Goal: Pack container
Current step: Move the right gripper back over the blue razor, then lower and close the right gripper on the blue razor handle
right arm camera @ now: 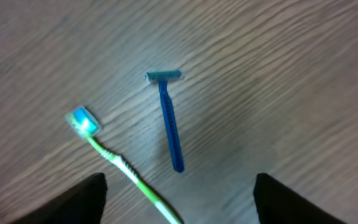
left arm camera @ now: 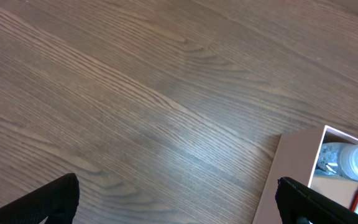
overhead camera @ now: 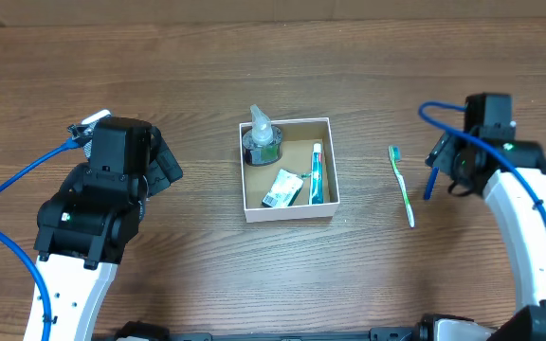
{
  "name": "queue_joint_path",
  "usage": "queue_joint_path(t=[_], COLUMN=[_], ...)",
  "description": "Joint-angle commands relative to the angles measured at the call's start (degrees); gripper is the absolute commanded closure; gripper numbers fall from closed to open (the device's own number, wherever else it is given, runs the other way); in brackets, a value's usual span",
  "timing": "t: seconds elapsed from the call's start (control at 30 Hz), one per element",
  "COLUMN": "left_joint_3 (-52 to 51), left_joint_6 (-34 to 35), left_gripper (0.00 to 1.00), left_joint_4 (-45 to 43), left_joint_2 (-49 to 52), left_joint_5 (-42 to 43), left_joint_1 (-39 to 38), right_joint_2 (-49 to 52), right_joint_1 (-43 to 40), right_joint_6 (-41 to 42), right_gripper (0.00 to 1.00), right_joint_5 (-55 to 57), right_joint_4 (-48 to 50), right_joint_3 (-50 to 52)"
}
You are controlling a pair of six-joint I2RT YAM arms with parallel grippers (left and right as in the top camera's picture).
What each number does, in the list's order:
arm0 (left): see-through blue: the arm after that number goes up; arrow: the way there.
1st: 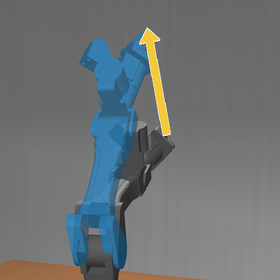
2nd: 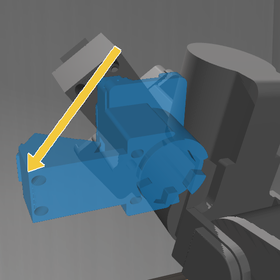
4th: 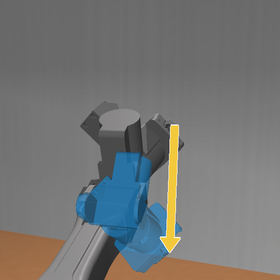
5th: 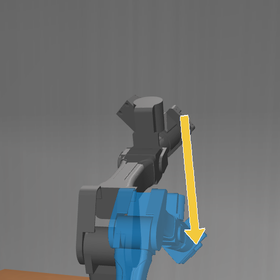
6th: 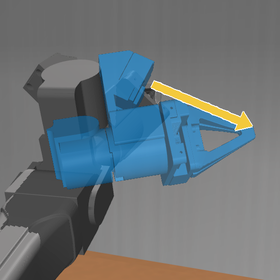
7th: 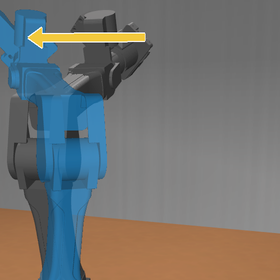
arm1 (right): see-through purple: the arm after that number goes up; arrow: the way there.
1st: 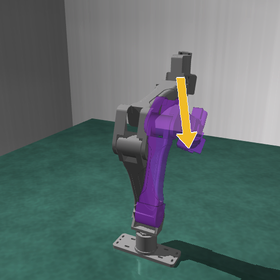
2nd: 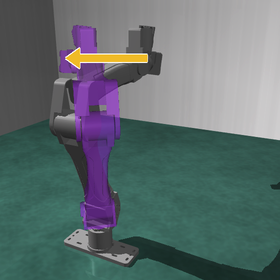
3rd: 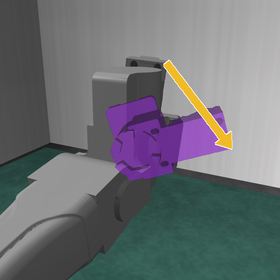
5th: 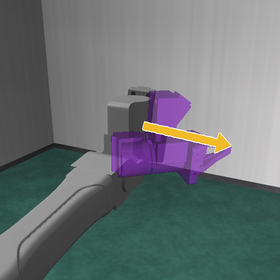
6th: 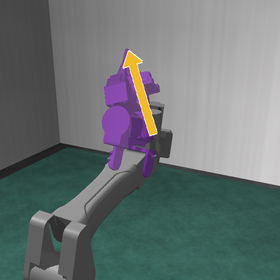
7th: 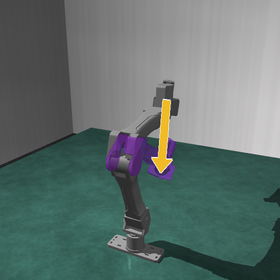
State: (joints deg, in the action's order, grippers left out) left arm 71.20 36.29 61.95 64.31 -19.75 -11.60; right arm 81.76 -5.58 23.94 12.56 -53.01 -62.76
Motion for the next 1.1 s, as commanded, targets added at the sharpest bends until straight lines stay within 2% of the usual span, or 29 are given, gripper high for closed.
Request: queue_joint_path(t=[0.0, 0.3, 0.57, 0.77, 0.9, 1.07], left_joint_3=[0.96, 0.96, 0.96, 0.96, 0.96, 0.96], left_joint_6=[-0.04, -0.04, -0.04, -0.04, -0.04, -0.04], left_gripper=[0.00, 0.00, 0.00, 0.00, 0.00, 0.00], left_joint_4=[-0.02, -0.02, -0.02, -0.02, -0.02, -0.02], left_joint_2=[0.20, 0.20, 0.20, 0.20, 0.20, 0.20], left_joint_5=[-0.52, -0.52, -0.52, -0.55, -0.52, -0.52], left_joint_1=[0.24, 0.24, 0.24, 0.24, 0.24, 0.24], right_joint_2=[-0.57, -0.52, 0.09, 4.90, 8.37, 8.87], right_joint_1=[-0.13, -0.13, -0.13, -0.13, -0.13, -0.13], right_joint_6=[-0.17, -1.90, -4.28, -4.24, -4.20, -4.24], right_gripper=[0.25, 0.25, 0.26, 0.35, 0.37, 0.48], right_joint_5=[-0.68, 0.92, 0.94, 0.96, 0.87, 0.87], right_joint_4=[6.88, 28.22, 46.31, 50.64, 52.61, 52.78], right_joint_3=[7.61, 23.15, 32.79, 32.92, 32.89, 32.83])
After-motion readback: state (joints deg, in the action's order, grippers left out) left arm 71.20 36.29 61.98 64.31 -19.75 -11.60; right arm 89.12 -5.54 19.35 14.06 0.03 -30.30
